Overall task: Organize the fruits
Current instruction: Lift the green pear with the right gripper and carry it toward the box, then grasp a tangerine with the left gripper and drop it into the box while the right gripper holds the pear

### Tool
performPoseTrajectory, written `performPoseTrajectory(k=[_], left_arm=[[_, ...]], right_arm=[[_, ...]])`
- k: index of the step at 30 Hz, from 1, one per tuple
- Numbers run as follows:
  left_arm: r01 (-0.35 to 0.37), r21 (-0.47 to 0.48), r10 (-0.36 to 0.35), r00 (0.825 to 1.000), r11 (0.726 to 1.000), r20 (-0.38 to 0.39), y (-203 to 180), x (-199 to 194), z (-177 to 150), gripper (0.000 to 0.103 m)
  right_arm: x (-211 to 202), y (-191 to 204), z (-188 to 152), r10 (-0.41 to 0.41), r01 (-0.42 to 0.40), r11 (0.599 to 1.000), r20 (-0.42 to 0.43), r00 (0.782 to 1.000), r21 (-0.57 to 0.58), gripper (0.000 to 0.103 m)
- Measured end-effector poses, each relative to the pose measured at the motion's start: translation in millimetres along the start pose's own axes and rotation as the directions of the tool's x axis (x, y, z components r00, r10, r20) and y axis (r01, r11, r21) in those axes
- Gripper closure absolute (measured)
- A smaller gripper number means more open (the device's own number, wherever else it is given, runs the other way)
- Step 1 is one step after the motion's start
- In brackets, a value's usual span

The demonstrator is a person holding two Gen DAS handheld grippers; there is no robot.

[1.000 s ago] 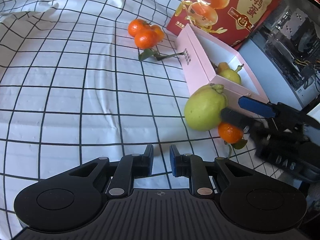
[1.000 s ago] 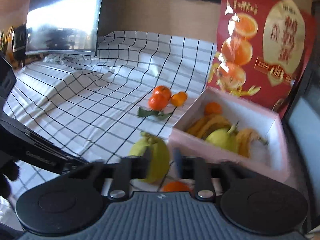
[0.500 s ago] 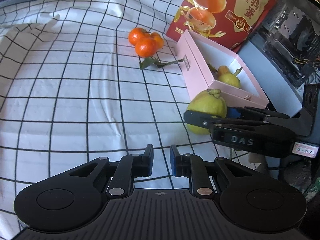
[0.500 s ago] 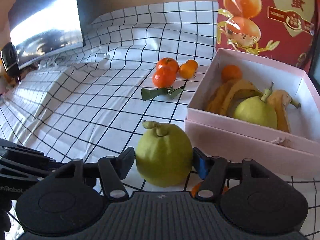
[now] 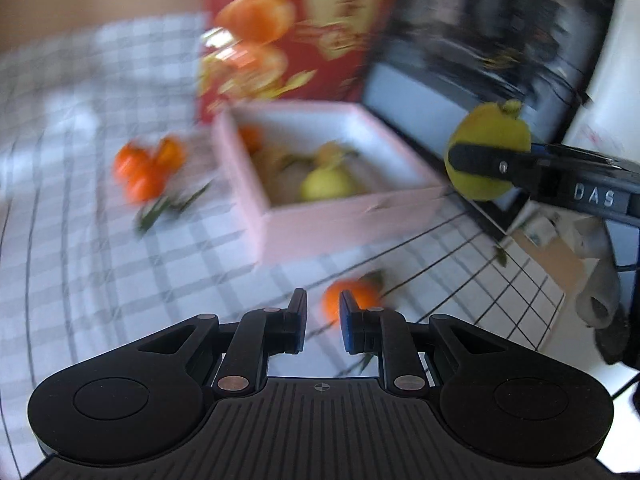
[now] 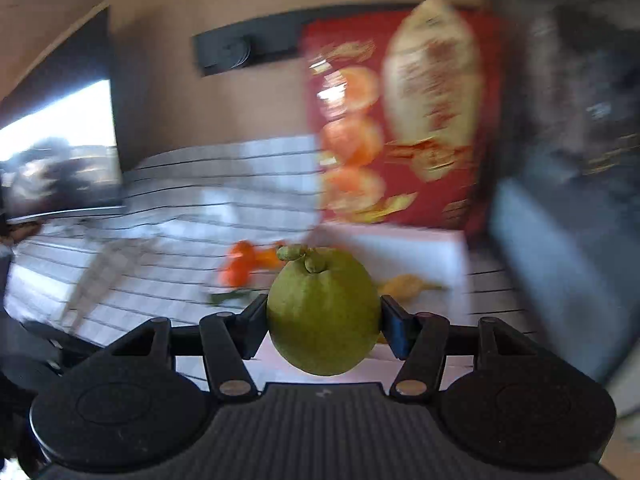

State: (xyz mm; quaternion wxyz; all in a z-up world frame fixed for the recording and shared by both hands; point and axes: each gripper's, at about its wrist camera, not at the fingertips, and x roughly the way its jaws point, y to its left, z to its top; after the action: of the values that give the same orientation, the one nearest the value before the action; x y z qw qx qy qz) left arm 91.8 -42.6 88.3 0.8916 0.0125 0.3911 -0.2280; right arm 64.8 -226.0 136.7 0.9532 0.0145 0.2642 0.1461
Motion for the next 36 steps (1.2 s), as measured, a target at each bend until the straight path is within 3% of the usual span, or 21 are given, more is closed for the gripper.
performPoseTrajectory(k=[3,7,9,14,17,19,21,26,31,36], left_arm=[[-0.008,0.139,0.011,1.0,0.99,-0.022,-28,22,11,0.08],[-0.028,0.278,0.061,0.992,0.96,-0.109,-50,47,9,0.078],[-0.036,0.339,0.076,0.991,0.94,-0.106,-56,49,8,0.075],[0.048,0.292,-0.005,0.989,0.955,-0.146,-48,52,14,0.053],[0.062,0.271,-0.02,0.988,0.96,-0.154,-42,49,15,0.053],[0.001,0.286,0.042,0.989,0.958,-0.142,-42,47,13,0.057],[-0.035,0.295,0.083,0.985,0.955,-0.15,-39,50,11,0.053],[-0.004,0.25,0.06,0.974,0.968,-0.218,-36,65,14,0.051],[0.003,0.16,0.03,0.978,0.987,-0.207,-26,71,18,0.051],[0.013,0.13,0.013,0.981,0.991,-0.196,-23,68,17,0.052]], right_arm=[[-18,-20,-12,-0.096,0.097,0.995,-0.013,0.995,0.017,0.045],[-26,-40,-39,-0.135,0.143,0.985,-0.082,0.987,0.094,0.045],[-30,-45,-51,-0.144,0.156,0.981,-0.103,0.984,0.118,0.045],[-33,-53,-75,-0.154,0.18,0.968,-0.153,0.976,0.174,0.045],[-34,-49,-85,-0.154,0.185,0.964,-0.167,0.974,0.189,0.045],[-34,-49,-88,-0.153,0.187,0.962,-0.171,0.973,0.2,0.045],[-31,-49,-90,-0.15,0.186,0.959,-0.175,0.973,0.212,0.045],[-28,-46,-93,-0.135,0.175,0.96,-0.188,0.973,0.217,0.045],[-28,-43,-93,-0.132,0.171,0.964,-0.187,0.973,0.205,0.045],[-30,-45,-94,-0.133,0.173,0.965,-0.196,0.972,0.2,0.045]])
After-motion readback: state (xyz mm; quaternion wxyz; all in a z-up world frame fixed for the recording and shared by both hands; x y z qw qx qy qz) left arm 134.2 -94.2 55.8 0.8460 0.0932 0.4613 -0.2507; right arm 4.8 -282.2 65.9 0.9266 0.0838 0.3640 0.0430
